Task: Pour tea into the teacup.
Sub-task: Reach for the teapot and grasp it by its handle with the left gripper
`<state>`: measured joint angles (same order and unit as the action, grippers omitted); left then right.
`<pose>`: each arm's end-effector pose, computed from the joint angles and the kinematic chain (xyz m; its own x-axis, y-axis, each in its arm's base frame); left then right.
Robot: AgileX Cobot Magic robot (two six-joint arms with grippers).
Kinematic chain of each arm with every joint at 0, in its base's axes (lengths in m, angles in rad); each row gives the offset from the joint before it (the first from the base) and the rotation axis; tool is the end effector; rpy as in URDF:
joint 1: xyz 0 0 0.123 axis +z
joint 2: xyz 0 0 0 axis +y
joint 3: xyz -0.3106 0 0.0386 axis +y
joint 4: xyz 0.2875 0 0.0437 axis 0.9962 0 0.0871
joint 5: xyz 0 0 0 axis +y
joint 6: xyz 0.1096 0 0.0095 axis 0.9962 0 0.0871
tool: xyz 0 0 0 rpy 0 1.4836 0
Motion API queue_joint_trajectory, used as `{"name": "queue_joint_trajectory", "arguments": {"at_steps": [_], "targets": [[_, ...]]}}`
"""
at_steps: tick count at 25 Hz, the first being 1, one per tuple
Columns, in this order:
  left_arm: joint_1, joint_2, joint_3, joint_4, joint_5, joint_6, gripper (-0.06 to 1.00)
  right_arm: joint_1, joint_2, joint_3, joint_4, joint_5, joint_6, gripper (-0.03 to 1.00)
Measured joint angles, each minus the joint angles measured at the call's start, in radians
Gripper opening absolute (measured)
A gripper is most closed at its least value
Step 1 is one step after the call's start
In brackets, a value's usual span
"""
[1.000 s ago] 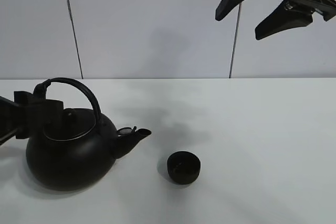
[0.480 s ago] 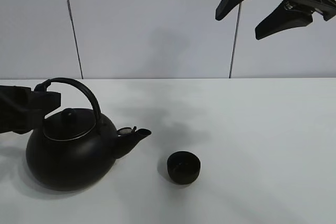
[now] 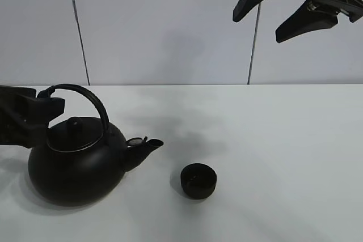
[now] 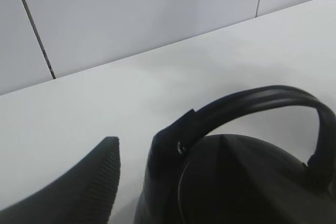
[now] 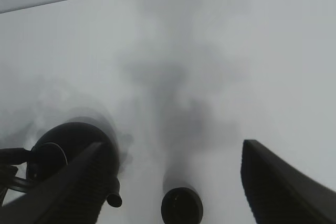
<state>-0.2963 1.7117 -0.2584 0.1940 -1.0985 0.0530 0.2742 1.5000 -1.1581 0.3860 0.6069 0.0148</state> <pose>0.2462 -0.0949 0.1152 -0.1942 0.2052 -0.9592 0.4780 0.8737 0.0901 0.3544 0.1242 0.3013 -0.8019 0.1099 -0.5873 -0.1477 0.9160 0.3731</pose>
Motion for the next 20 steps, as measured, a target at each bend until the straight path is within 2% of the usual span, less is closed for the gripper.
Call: {"name": "queue_joint_trajectory", "arguments": {"at_steps": [5,20], "targets": [[0.0,0.0,-0.027,-0.001,-0.001,0.005,0.39,0.0,0.0,0.0,0.0,0.0,0.0,0.49],[0.0,0.003,-0.046,-0.001,0.082,0.006,0.39,0.0,0.0,0.0,0.0,0.0,0.0,0.49]]}}
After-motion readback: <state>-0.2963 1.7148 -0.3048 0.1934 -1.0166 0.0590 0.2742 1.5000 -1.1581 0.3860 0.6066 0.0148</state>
